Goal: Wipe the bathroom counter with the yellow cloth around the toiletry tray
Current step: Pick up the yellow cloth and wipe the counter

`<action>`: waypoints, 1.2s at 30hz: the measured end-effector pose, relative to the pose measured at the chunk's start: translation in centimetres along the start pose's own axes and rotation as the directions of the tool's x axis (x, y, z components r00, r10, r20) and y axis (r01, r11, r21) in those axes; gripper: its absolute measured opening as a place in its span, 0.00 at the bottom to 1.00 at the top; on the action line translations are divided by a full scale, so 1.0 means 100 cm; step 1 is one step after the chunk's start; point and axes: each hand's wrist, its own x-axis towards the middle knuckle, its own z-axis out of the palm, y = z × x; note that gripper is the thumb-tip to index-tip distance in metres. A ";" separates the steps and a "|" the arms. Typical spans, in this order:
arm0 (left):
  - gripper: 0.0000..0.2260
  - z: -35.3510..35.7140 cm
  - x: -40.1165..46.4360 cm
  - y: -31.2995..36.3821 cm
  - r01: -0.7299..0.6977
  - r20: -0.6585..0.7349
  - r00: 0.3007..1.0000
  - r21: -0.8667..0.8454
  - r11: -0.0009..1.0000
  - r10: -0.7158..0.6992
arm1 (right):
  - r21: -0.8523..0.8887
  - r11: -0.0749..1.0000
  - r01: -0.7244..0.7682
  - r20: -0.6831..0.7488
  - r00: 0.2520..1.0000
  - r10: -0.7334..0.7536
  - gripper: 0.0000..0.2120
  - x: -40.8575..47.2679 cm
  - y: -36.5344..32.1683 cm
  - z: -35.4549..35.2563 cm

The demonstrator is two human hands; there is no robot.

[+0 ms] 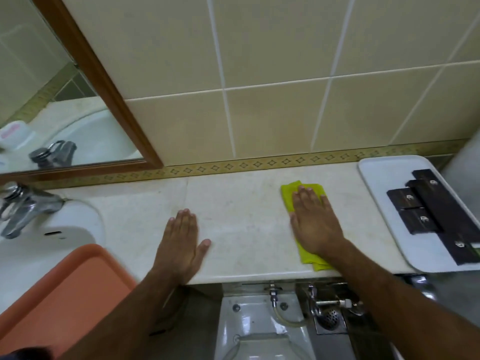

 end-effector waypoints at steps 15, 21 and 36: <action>0.36 0.008 0.003 -0.006 -0.008 -0.044 0.999 -0.046 0.999 0.006 | 0.140 0.985 -0.098 0.157 0.985 0.076 0.28 -0.003 0.107 -0.022; 0.35 0.005 0.003 -0.004 -0.005 -0.060 0.998 -0.060 0.998 0.001 | 0.237 0.939 -0.248 0.029 0.968 0.249 0.27 -0.045 0.079 -0.010; 0.35 -0.046 -0.061 -0.077 0.282 -0.157 0.939 -0.152 0.947 -0.305 | 0.159 0.971 -0.180 0.065 0.983 0.172 0.29 -0.020 -0.176 0.013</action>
